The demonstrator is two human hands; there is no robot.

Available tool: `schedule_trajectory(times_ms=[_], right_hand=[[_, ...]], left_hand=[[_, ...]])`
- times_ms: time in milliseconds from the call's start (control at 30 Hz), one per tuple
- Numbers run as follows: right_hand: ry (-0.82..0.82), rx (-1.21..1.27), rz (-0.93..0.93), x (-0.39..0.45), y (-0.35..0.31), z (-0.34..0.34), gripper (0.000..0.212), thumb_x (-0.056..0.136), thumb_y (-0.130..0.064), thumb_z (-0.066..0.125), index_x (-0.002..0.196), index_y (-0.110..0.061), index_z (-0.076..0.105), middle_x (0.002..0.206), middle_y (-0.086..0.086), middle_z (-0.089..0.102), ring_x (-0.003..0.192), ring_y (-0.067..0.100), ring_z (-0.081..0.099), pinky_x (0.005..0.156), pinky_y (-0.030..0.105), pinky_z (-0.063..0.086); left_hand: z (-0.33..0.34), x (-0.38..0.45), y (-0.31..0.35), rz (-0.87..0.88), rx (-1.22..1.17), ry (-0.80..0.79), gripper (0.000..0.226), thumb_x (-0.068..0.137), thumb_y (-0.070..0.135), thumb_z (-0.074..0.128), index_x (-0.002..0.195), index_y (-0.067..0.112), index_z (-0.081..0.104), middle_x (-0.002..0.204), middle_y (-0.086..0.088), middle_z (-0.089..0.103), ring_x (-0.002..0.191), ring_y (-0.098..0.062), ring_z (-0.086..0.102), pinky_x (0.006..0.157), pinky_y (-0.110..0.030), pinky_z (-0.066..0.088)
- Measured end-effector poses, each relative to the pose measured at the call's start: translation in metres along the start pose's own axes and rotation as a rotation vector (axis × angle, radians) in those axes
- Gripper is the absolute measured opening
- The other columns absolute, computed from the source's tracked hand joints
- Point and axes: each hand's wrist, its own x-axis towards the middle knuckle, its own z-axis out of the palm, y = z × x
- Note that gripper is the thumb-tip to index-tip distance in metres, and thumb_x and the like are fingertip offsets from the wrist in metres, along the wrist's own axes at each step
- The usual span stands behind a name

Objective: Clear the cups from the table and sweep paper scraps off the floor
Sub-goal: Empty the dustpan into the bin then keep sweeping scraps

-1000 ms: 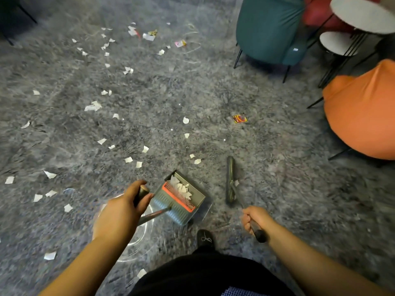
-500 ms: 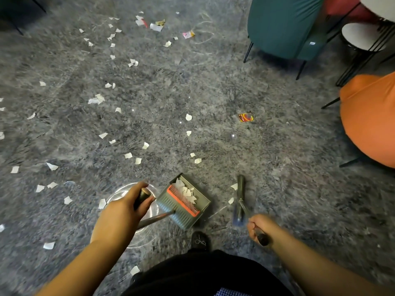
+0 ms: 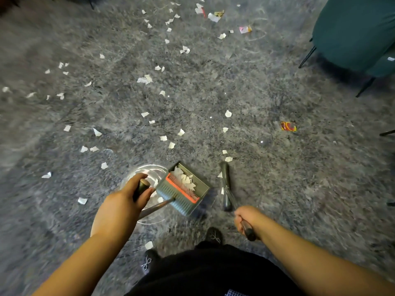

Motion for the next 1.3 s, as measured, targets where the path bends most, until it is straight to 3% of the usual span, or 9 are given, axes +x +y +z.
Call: schedule_trajectory(times_ms=[100,267,367,500,633,733,833,1067,1300], right_hand=[[-0.045,-0.113,0.011,-0.004,-0.004,0.048,0.03,0.1,-0.004,0.032,0.071,-0.008,0.039,0.059,0.003,0.036,0.021,0.009,0.036,0.027,0.017,0.029],[-0.197,-0.173,0.054,-0.005,-0.003,0.125,0.037,0.101,-0.008,0.027,0.066,-0.013,0.035,0.036,-0.001,0.034,0.022,0.009,0.031,0.027,0.011,0.025],[-0.265,-0.167,0.076,-0.004,-0.004,0.162,0.036,0.101,-0.011,0.03,0.066,-0.014,0.036,0.037,0.0,0.036,0.023,0.009,0.032,0.028,0.012,0.026],[-0.299,-0.222,0.107,-0.013,-0.002,0.206,0.035,0.103,-0.014,0.032,0.07,-0.01,0.04,0.04,-0.002,0.037,0.025,0.007,0.032,0.027,0.013,0.024],[-0.309,-0.31,0.108,-0.025,0.011,0.248,0.032,0.104,-0.015,0.034,0.072,-0.012,0.041,0.041,-0.002,0.036,0.026,0.006,0.034,0.029,0.013,0.025],[-0.322,-0.353,0.053,-0.033,0.022,0.27,0.014,0.103,-0.012,0.033,0.1,-0.02,0.044,0.048,-0.002,0.034,0.028,0.005,0.035,0.028,0.014,0.029],[-0.332,-0.389,0.012,-0.038,0.036,0.286,0.031,0.103,-0.009,0.031,0.128,-0.026,0.036,0.054,-0.001,0.032,0.029,0.006,0.034,0.029,0.013,0.029],[-0.371,-0.523,0.034,-0.052,0.067,0.32,0.042,0.102,-0.005,0.032,0.14,-0.023,0.033,0.047,-0.001,0.036,0.029,0.005,0.035,0.028,0.012,0.029],[-0.344,-0.749,0.042,-0.059,0.073,0.334,0.048,0.101,-0.004,0.033,0.145,-0.024,0.026,0.052,-0.001,0.035,0.031,0.005,0.034,0.03,0.013,0.028]], left_hand=[[-0.022,-0.014,-0.029,-0.051,0.008,0.069,0.04,0.087,0.043,0.064,0.124,0.03,0.059,0.072,-0.006,0.07,0.064,-0.031,0.066,0.053,-0.033,0.048],[-0.056,-0.042,-0.083,-0.219,0.001,0.115,0.04,0.088,0.048,0.058,0.126,0.036,0.056,0.068,0.001,0.066,0.057,-0.023,0.06,0.05,-0.03,0.045],[-0.077,-0.061,-0.117,-0.314,-0.012,0.169,0.04,0.089,0.046,0.061,0.127,0.038,0.056,0.072,-0.002,0.069,0.062,-0.026,0.064,0.053,-0.032,0.048],[-0.102,-0.085,-0.162,-0.383,0.039,0.206,0.042,0.088,0.047,0.059,0.129,0.038,0.054,0.067,-0.002,0.067,0.054,-0.023,0.058,0.048,-0.031,0.046],[-0.122,-0.106,-0.212,-0.495,-0.007,0.261,0.04,0.088,0.051,0.057,0.126,0.042,0.053,0.08,-0.004,0.073,0.07,-0.03,0.067,0.056,-0.035,0.05],[-0.132,-0.118,-0.245,-0.55,-0.036,0.308,0.036,0.088,0.05,0.058,0.123,0.04,0.055,0.081,-0.007,0.072,0.073,-0.033,0.067,0.057,-0.035,0.047],[-0.14,-0.131,-0.272,-0.592,-0.053,0.333,0.037,0.089,0.047,0.06,0.124,0.037,0.056,0.083,-0.008,0.072,0.075,-0.033,0.066,0.058,-0.034,0.045],[-0.147,-0.162,-0.304,-0.712,-0.111,0.326,0.036,0.089,0.051,0.059,0.123,0.046,0.053,0.08,-0.002,0.068,0.063,-0.021,0.053,0.053,-0.03,0.041],[-0.129,-0.203,-0.285,-0.868,-0.074,0.37,0.042,0.088,0.056,0.054,0.127,0.042,0.048,0.074,-0.001,0.063,0.06,-0.022,0.049,0.052,-0.03,0.04]])
